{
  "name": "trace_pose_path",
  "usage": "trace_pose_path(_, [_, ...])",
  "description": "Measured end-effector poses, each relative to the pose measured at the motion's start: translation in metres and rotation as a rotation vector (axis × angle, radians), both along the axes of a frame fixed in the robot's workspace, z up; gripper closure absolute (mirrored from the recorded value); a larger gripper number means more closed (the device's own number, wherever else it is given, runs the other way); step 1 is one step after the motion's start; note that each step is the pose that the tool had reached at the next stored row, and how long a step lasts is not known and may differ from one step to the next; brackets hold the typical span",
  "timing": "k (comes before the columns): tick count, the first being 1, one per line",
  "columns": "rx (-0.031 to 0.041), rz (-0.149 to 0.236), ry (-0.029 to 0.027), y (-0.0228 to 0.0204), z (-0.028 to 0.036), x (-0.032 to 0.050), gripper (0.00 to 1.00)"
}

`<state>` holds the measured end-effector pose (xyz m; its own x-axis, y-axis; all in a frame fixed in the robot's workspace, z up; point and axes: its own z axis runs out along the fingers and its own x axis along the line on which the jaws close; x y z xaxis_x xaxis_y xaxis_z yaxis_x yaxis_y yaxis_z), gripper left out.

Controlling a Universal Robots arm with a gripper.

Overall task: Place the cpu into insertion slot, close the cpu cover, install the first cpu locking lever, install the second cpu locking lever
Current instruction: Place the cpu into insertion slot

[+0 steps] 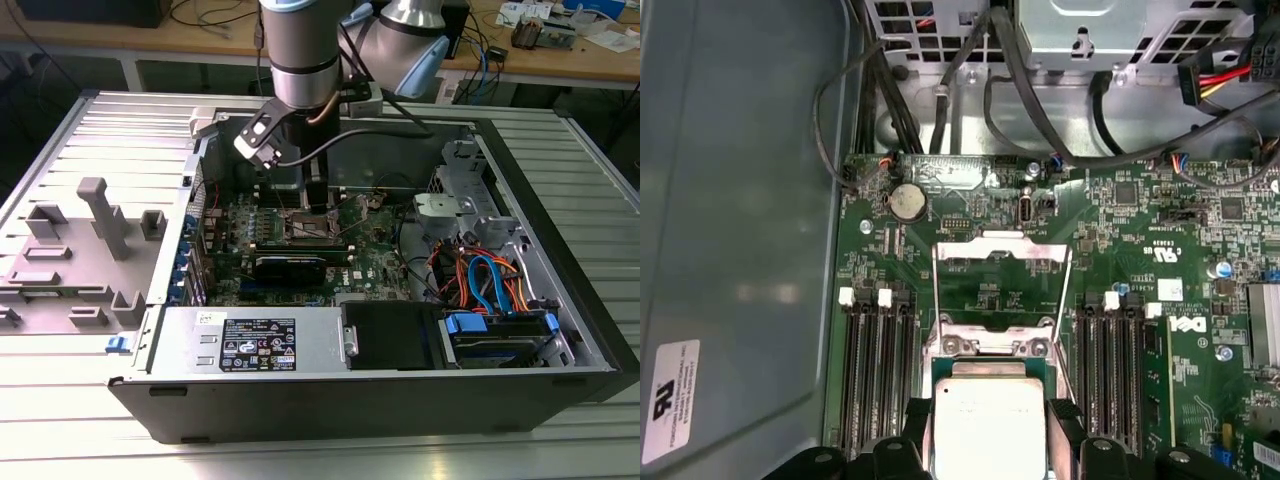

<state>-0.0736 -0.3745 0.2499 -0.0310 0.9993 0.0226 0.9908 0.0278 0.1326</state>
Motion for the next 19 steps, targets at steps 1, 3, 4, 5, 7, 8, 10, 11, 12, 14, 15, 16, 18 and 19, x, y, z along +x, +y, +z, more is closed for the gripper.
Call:
trace_pose_path(1, [-0.0001, 0.000, 0.0001, 0.0000, 0.0000, 0.0000, 0.46])
trace_pose_path(3, [0.0000, 0.000, 0.0000, 0.0000, -0.0007, -0.0003, 0.46])
trace_pose_path(4, [0.0001, 0.000, 0.0000, 0.0000, -0.0012, -0.0006, 0.46])
trace_pose_path(5, [0.0000, 0.000, 0.0000, 0.0000, -0.0012, -0.0005, 0.46])
trace_pose_path(7, [0.0000, 0.000, 0.0000, 0.0000, -0.0013, -0.0005, 0.46])
trace_pose_path(8, [0.0001, 0.000, -0.0001, 0.0000, -0.0014, -0.0005, 0.46])
trace_pose_path(10, [0.0001, 0.000, -0.0001, 0.0000, -0.0016, -0.0005, 0.46])
trace_pose_path(11, [0.0003, 0.000, -0.0001, 0.0000, -0.0020, -0.0005, 0.46])
trace_pose_path(12, [0.0003, 0.000, -0.0001, 0.0000, -0.0023, -0.0005, 0.46])
trace_pose_path(14, [0.0003, -0.003, 0.0000, 0.0000, -0.0030, -0.0005, 0.46])
trace_pose_path(15, [0.0002, -0.004, -0.0001, 0.0000, -0.0035, -0.0005, 0.46])
trace_pose_path(16, [0.0002, -0.005, -0.0001, 0.0000, -0.0055, -0.0005, 0.46])
trace_pose_path(18, [0.0001, -0.005, 0.0000, 0.0000, -0.0099, -0.0006, 0.46])
trace_pose_path(19, [0.0001, -0.005, 0.0000, 0.0000, -0.0127, -0.0005, 0.46])
